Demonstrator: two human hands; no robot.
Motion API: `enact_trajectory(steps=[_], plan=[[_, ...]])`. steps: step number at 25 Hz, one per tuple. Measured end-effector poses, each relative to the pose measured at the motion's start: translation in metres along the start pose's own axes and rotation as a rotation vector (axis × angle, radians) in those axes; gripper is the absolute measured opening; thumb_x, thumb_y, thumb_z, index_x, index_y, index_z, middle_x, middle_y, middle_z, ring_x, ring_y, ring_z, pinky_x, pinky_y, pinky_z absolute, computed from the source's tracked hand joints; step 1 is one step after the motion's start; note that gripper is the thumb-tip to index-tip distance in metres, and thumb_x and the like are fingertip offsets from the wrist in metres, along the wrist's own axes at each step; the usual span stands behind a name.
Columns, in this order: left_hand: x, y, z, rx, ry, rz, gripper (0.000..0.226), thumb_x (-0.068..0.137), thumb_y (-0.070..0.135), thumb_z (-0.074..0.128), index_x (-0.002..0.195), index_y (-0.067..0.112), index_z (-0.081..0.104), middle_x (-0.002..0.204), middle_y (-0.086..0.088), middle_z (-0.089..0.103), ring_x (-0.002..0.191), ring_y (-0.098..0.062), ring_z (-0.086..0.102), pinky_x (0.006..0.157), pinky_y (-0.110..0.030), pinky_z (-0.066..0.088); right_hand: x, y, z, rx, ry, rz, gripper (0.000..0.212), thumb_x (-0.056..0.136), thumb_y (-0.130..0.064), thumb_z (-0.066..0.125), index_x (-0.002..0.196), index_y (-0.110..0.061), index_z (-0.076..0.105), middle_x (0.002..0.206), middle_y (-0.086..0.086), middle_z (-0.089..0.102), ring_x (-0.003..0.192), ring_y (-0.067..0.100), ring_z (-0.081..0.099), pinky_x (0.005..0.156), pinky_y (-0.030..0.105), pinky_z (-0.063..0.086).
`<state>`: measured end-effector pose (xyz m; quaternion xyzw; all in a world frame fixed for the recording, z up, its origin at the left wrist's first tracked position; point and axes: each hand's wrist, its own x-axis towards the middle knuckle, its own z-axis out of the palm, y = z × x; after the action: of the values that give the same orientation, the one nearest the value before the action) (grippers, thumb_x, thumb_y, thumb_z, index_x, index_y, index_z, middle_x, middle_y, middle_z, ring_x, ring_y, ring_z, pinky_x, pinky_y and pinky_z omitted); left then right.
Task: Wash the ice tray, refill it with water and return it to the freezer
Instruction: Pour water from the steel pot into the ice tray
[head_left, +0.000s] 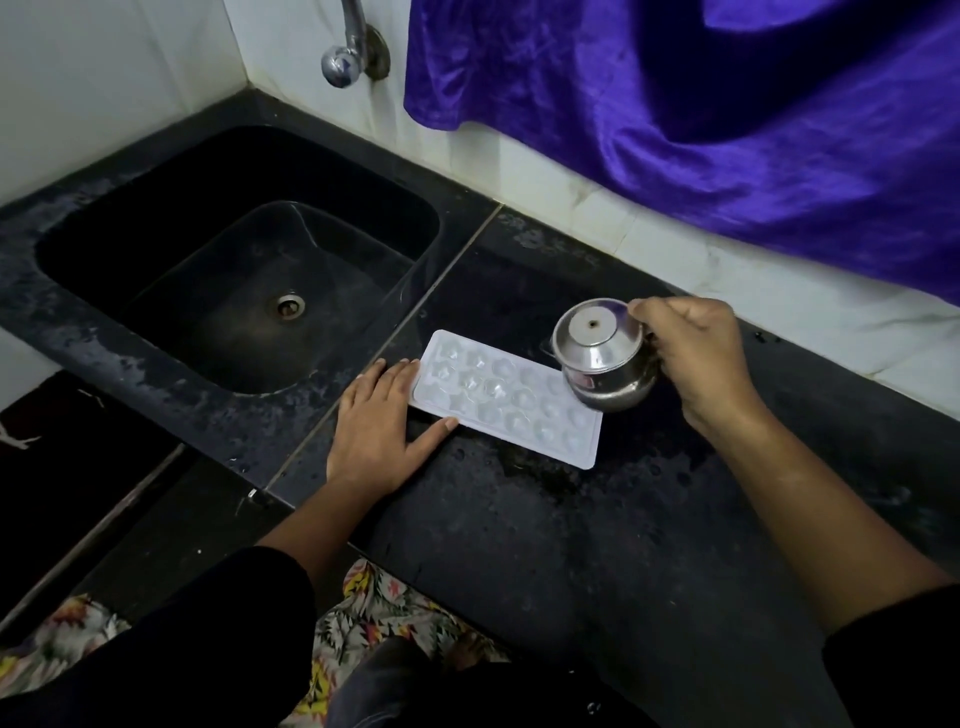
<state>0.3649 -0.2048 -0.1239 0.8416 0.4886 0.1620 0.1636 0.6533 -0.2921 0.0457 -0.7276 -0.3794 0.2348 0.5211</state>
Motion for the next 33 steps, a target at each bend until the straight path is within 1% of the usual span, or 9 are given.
enact_trajectory(steps=[4, 6, 11, 17, 21, 25, 28, 30, 33], plan=[[0.0, 0.001, 0.0, -0.001, -0.004, 0.0, 0.091, 0.094, 0.082, 0.04, 0.16, 0.019, 0.037, 0.164, -0.001, 0.043, 0.158, -0.025, 0.025, 0.129, -0.052, 0.021, 0.003, -0.013, 0.006, 0.096, 0.011, -0.001, 0.043, 0.093, -0.019, 0.069, 0.055, -0.011, 0.051, 0.048, -0.006, 0.038, 0.047, 0.009, 0.033, 0.048, 0.023, 0.032], [0.0, 0.001, 0.001, -0.005, -0.002, -0.001, 0.091, 0.094, 0.082, 0.041, 0.161, 0.019, 0.036, 0.164, 0.0, 0.043, 0.158, -0.025, 0.025, 0.128, -0.052, 0.021, 0.004, -0.02, 0.015, -0.077, -0.052, -0.147, 0.047, 0.091, -0.021, 0.069, 0.053, -0.003, 0.048, 0.048, 0.0, 0.038, 0.048, 0.013, 0.033, 0.052, 0.028, 0.032], [0.0, 0.0, 0.001, 0.002, 0.001, -0.001, 0.092, 0.094, 0.082, 0.04, 0.161, 0.019, 0.036, 0.164, -0.001, 0.044, 0.158, -0.025, 0.026, 0.129, -0.051, 0.02, -0.006, -0.033, 0.054, -0.742, -0.145, -0.473, 0.047, 0.088, -0.033, 0.062, 0.051, -0.01, 0.043, 0.043, -0.002, 0.037, 0.041, 0.016, 0.036, 0.047, 0.028, 0.027], [0.0, 0.001, 0.001, 0.0, -0.003, -0.009, 0.092, 0.094, 0.081, 0.043, 0.162, 0.019, 0.035, 0.165, 0.0, 0.042, 0.159, -0.024, 0.024, 0.129, -0.049, 0.019, -0.011, -0.039, 0.076, -0.973, -0.2, -0.586, 0.045, 0.091, -0.036, 0.057, 0.053, -0.012, 0.051, 0.045, -0.001, 0.045, 0.044, 0.017, 0.045, 0.048, 0.026, 0.024], [0.0, 0.001, 0.001, -0.001, 0.0, -0.008, 0.092, 0.094, 0.081, 0.044, 0.162, 0.019, 0.035, 0.166, 0.0, 0.042, 0.159, -0.024, 0.024, 0.129, -0.049, 0.018, -0.002, -0.032, 0.064, -0.792, -0.142, -0.468, 0.048, 0.088, -0.035, 0.061, 0.051, -0.011, 0.043, 0.043, -0.003, 0.036, 0.041, 0.014, 0.035, 0.047, 0.028, 0.026], [0.001, 0.0, 0.0, 0.004, -0.005, -0.01, 0.093, 0.094, 0.082, 0.041, 0.163, 0.02, 0.034, 0.166, 0.001, 0.041, 0.159, -0.024, 0.023, 0.129, -0.048, 0.017, 0.011, -0.018, 0.036, -0.309, -0.112, -0.182, 0.05, 0.088, -0.023, 0.068, 0.049, -0.01, 0.04, 0.047, -0.003, 0.032, 0.046, 0.012, 0.029, 0.052, 0.031, 0.03], [0.0, 0.001, 0.0, 0.011, -0.005, -0.008, 0.095, 0.093, 0.083, 0.038, 0.163, 0.02, 0.034, 0.166, 0.0, 0.042, 0.159, -0.024, 0.024, 0.129, -0.048, 0.016, 0.009, -0.021, 0.03, 0.019, -0.083, -0.046, 0.048, 0.092, -0.017, 0.069, 0.051, -0.002, 0.048, 0.052, 0.003, 0.036, 0.048, 0.011, 0.032, 0.05, 0.025, 0.031], [0.001, 0.001, 0.0, 0.014, -0.004, -0.007, 0.095, 0.093, 0.084, 0.037, 0.163, 0.02, 0.034, 0.166, 0.0, 0.042, 0.158, -0.024, 0.024, 0.129, -0.049, 0.017, 0.009, -0.029, 0.035, 0.107, -0.087, -0.033, 0.053, 0.093, -0.014, 0.067, 0.043, -0.018, 0.049, 0.045, -0.009, 0.036, 0.044, 0.006, 0.031, 0.047, 0.018, 0.03], [0.001, 0.001, 0.0, 0.007, 0.004, -0.006, 0.093, 0.093, 0.083, 0.039, 0.162, 0.02, 0.036, 0.165, -0.001, 0.043, 0.158, -0.025, 0.026, 0.129, -0.049, 0.019, 0.011, -0.039, 0.047, -0.041, -0.14, -0.18, 0.054, 0.091, -0.015, 0.068, 0.044, -0.021, 0.042, 0.042, -0.014, 0.032, 0.044, 0.005, 0.029, 0.05, 0.024, 0.031]])
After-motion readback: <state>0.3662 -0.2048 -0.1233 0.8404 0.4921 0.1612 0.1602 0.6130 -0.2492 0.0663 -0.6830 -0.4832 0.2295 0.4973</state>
